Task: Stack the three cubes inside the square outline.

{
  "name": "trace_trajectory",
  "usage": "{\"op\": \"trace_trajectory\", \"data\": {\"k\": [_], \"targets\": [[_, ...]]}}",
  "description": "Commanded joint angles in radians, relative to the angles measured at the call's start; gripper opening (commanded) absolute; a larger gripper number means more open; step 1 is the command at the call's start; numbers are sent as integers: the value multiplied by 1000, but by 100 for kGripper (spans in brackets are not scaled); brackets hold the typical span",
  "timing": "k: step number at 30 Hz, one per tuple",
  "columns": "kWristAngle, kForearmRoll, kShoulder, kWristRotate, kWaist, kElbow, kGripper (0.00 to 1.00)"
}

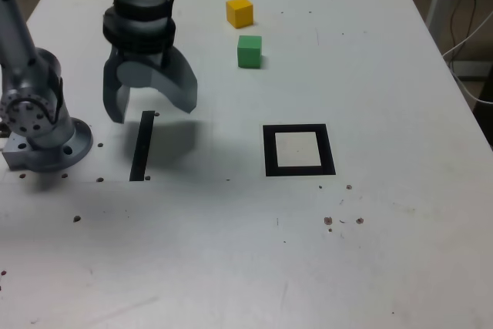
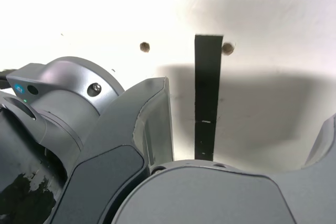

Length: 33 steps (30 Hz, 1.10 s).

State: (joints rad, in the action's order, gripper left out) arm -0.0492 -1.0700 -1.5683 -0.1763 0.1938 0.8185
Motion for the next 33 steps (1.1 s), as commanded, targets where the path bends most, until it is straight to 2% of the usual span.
{"op": "trace_trajectory", "data": {"k": [1,17,33], "targets": [[-5,-19,9,-20,27,27,99],[-59,-107,-60,-201,302,228,99],[-107,-112,-182,-294,549,382,99]]}}
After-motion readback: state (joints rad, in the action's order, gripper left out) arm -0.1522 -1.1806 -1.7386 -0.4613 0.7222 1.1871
